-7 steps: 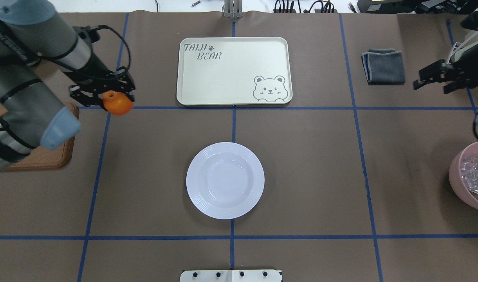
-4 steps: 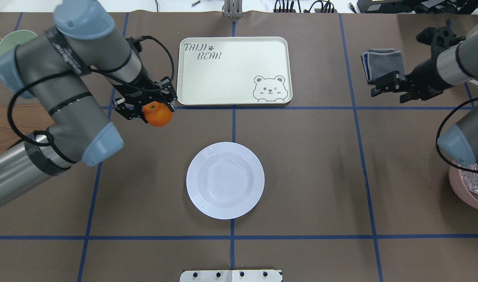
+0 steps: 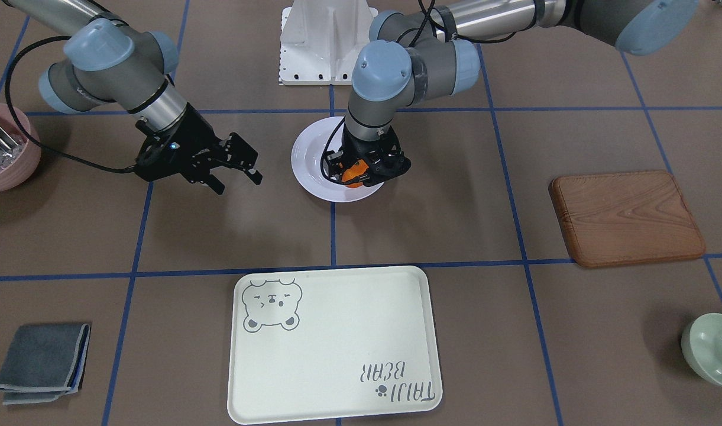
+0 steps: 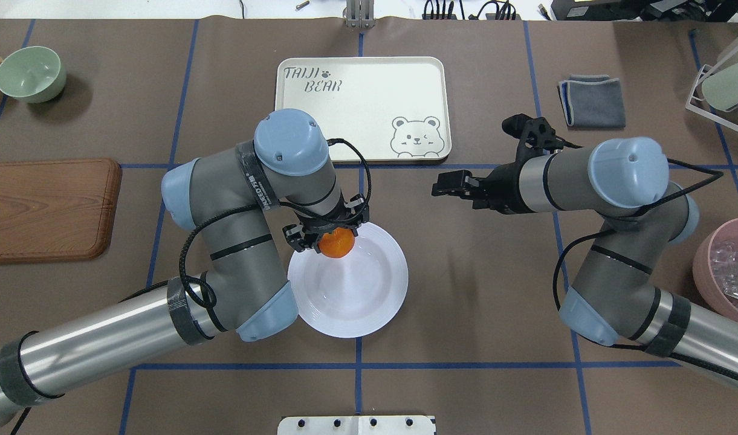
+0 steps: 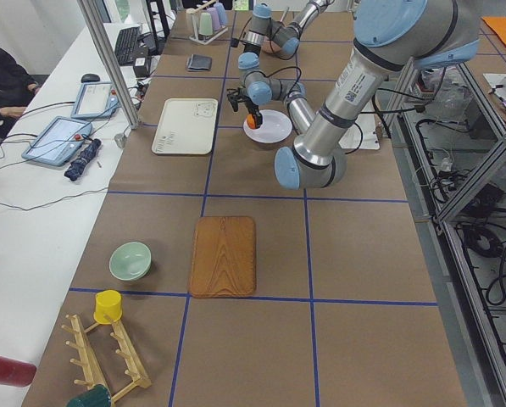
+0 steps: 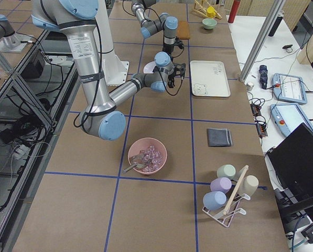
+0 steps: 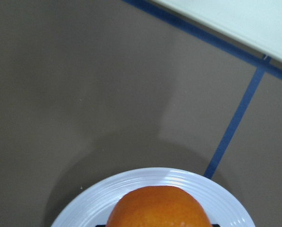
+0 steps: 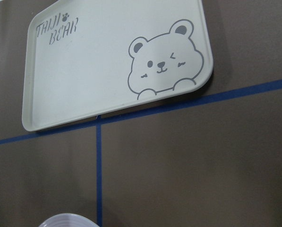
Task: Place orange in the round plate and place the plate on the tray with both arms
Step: 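Carry the orange over the white plate with the left gripper while the right arm approaches, then lower the orange onto the plate, open left gripper while right gripper nears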
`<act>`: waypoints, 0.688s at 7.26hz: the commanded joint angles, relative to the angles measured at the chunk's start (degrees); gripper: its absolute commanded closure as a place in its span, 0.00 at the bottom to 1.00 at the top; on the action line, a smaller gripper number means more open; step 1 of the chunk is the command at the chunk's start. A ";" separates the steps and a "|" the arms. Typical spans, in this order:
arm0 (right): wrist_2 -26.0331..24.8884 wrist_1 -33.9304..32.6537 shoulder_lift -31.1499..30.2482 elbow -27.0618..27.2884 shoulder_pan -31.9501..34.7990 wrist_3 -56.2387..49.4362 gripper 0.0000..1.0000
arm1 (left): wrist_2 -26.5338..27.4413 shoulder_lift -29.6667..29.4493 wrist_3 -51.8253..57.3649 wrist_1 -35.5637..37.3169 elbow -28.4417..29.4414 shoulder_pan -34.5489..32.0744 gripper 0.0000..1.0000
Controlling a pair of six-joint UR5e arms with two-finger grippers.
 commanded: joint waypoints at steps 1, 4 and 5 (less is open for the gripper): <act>-1.37 0.33 1.25 0.13 -1.53 0.47 0.00 | 0.54 -0.18 -0.23 -1.47 1.02 3.02 1.00; -1.28 0.33 1.16 0.04 -2.41 0.38 0.00 | 0.81 2.70 0.48 -1.20 -2.47 3.21 0.02; -1.02 0.50 0.90 0.13 -2.67 0.38 0.00 | 0.80 5.94 1.17 -0.85 -7.54 2.52 0.02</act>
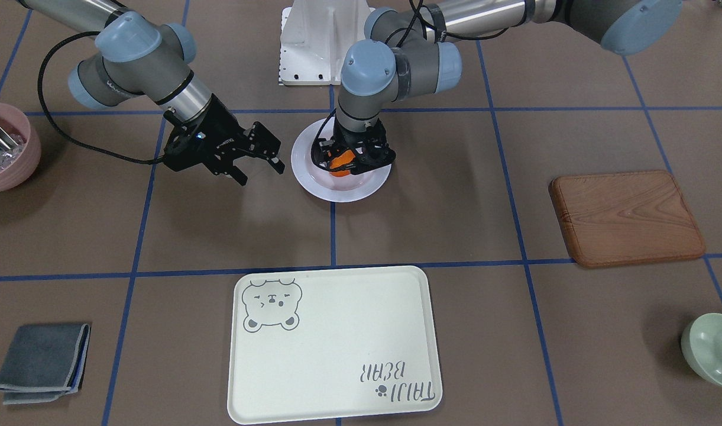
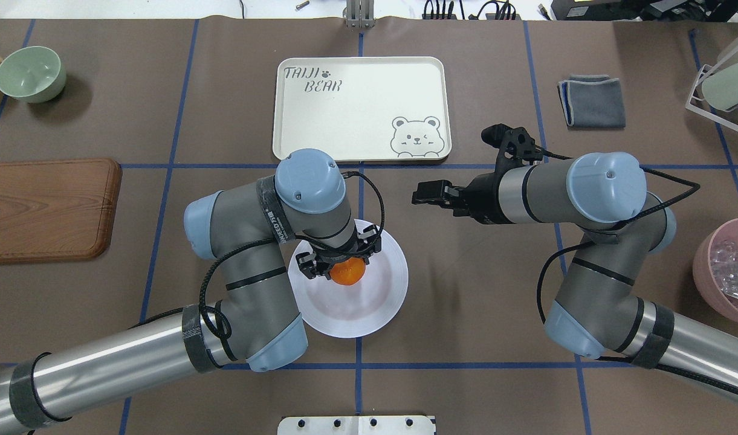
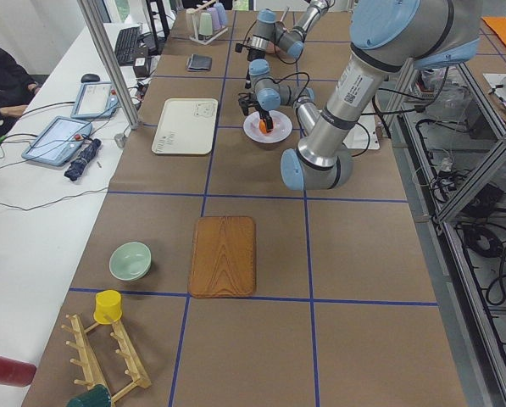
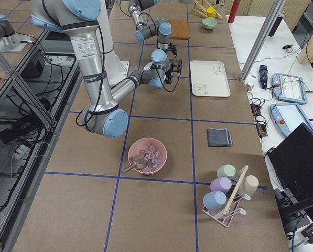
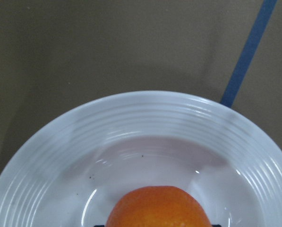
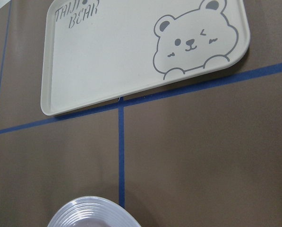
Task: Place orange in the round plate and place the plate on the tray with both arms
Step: 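Lower the orange onto the plate, open left gripper while right gripper nears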
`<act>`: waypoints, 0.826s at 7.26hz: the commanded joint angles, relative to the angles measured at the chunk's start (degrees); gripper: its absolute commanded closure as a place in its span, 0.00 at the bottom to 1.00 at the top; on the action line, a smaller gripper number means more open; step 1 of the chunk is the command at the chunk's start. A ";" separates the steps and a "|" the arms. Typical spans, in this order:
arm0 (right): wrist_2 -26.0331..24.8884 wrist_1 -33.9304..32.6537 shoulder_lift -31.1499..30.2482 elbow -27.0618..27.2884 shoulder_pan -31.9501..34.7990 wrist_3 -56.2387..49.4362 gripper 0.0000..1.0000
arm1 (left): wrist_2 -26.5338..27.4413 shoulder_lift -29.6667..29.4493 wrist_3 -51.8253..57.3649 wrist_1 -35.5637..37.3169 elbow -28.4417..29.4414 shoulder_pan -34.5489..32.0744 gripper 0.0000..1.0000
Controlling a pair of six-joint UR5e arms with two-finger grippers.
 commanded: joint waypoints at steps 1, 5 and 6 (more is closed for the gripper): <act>0.49 2.65 -0.90 -0.12 -1.12 -0.01 0.00 | -0.42 4.29 3.22 1.80 -8.15 -2.63 0.02; 0.41 21.50 -3.19 -6.58 -5.95 6.30 0.00 | -1.21 8.59 24.63 6.57 -14.51 -15.72 0.02; -0.03 30.54 -2.84 -11.84 -7.18 7.97 0.00 | -1.13 9.57 27.57 6.65 -14.43 -17.57 0.02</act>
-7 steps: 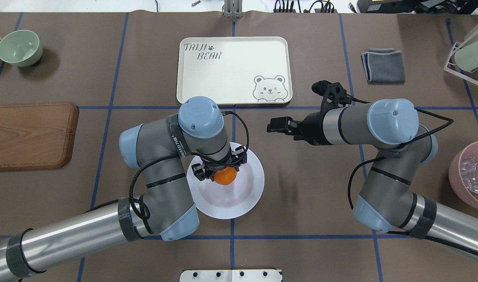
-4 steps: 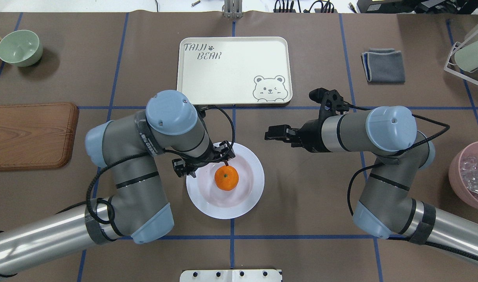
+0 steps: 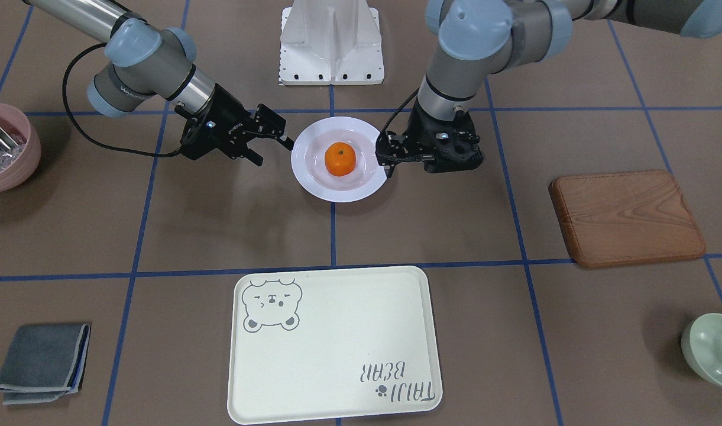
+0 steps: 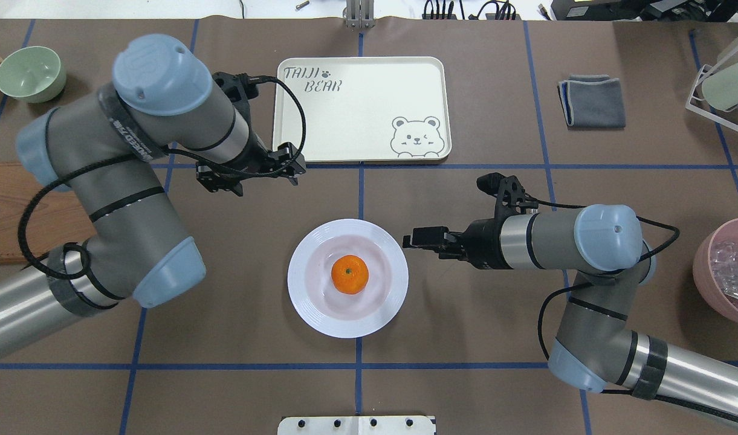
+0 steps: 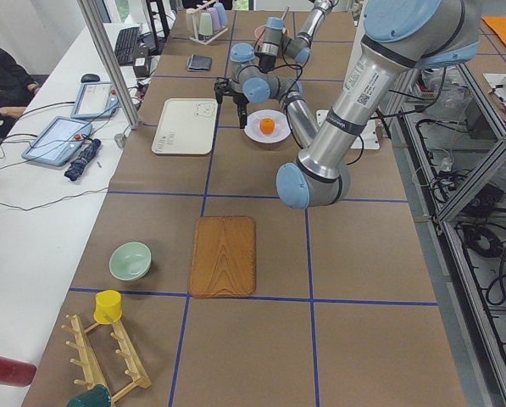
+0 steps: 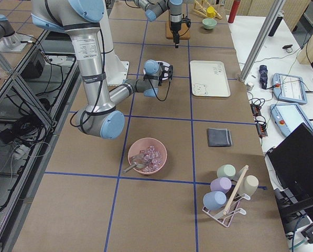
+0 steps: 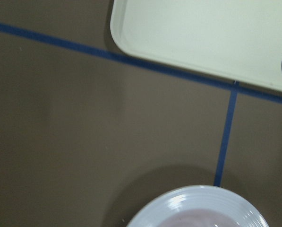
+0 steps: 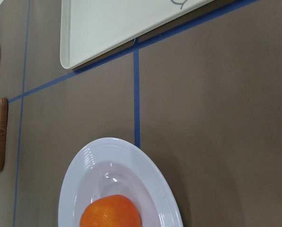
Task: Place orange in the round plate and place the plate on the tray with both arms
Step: 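Grasp the white plate rim with the right gripper while the left arm withdraws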
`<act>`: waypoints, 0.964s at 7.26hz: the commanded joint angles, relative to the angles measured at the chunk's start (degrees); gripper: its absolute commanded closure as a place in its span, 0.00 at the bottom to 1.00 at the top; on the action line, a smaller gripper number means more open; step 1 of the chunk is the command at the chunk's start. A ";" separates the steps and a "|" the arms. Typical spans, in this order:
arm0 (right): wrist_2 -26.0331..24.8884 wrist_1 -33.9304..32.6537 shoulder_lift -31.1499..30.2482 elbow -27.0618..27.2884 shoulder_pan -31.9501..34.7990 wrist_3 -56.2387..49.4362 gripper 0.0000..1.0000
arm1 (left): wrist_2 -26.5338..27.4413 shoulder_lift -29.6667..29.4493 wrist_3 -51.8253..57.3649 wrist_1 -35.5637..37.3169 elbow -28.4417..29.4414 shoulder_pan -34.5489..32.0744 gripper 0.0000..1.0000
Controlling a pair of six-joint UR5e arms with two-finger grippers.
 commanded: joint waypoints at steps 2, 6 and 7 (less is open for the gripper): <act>-0.37 14.47 1.31 -8.59 -2.60 7.07 0.00 | -0.16 2.42 5.15 -0.13 -0.44 -3.50 0.02; -1.24 9.75 4.29 -8.68 -4.88 6.99 0.00 | -0.16 3.29 5.15 -0.13 -0.35 -3.77 0.02; -3.25 9.38 4.39 -8.76 -6.20 6.99 0.00 | -0.16 3.38 5.15 -0.13 -0.35 -3.86 0.02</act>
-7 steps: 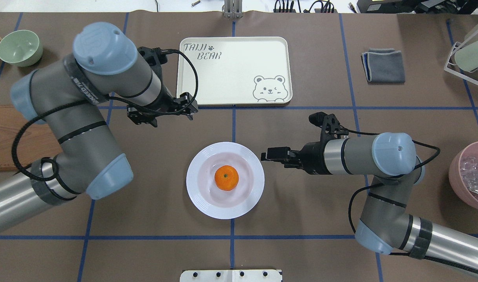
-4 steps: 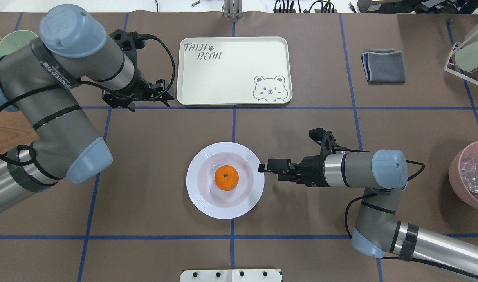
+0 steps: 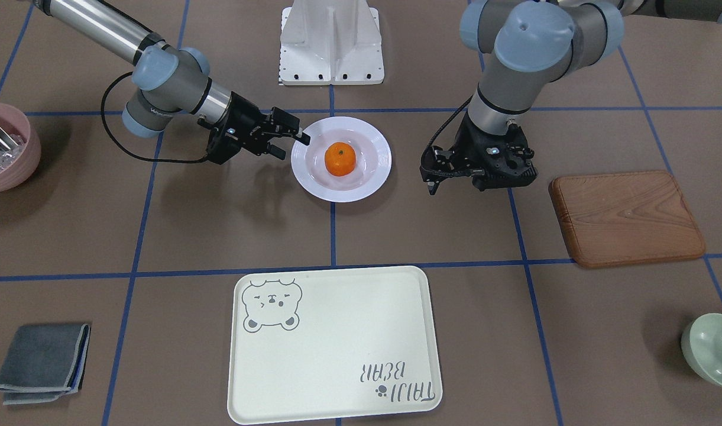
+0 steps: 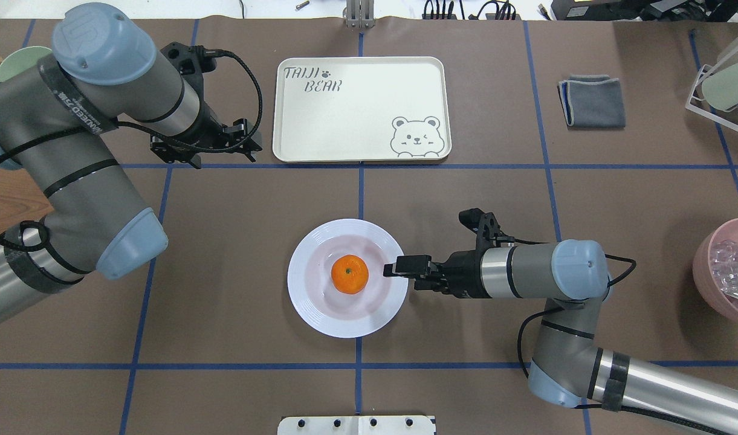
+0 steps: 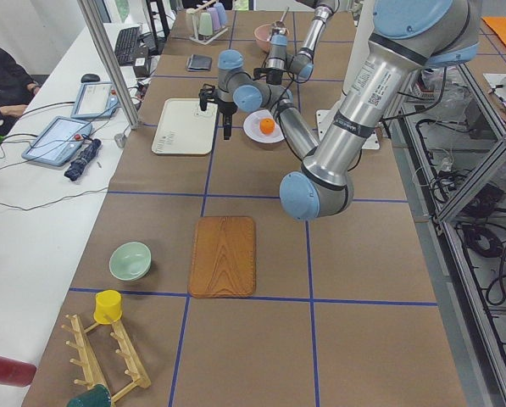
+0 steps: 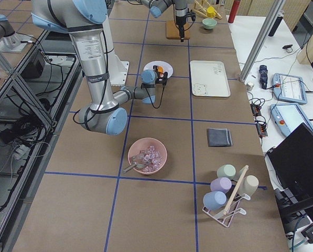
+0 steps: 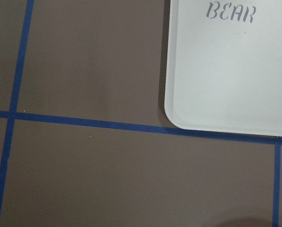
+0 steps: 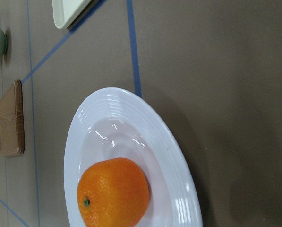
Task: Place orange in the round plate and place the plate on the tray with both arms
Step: 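Grasp the white plate rim with the right gripper while the left arm withdraws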
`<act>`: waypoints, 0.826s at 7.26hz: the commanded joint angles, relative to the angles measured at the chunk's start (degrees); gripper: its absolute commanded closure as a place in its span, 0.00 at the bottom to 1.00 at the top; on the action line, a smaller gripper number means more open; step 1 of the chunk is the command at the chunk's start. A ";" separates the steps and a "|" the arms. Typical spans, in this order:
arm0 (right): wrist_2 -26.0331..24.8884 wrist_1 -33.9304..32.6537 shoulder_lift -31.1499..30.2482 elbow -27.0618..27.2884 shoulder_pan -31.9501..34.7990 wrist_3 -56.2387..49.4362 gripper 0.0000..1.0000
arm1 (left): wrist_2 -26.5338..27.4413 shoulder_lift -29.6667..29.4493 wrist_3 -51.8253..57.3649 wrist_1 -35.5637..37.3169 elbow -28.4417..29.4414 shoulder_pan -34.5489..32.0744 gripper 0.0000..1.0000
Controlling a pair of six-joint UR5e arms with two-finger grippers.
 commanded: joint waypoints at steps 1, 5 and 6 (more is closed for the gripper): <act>-2.06 -1.41 0.72 -0.07 -1.88 -0.02 0.00 | -0.05 0.67 0.00 0.00 0.00 -0.09 0.02; -3.29 -1.24 2.47 -2.71 -2.67 -0.11 0.00 | -0.05 0.76 0.00 0.00 0.00 -0.09 0.02; -3.29 -1.24 2.56 -2.71 -2.76 -0.11 0.00 | 0.04 0.85 0.00 0.00 0.00 -0.09 0.02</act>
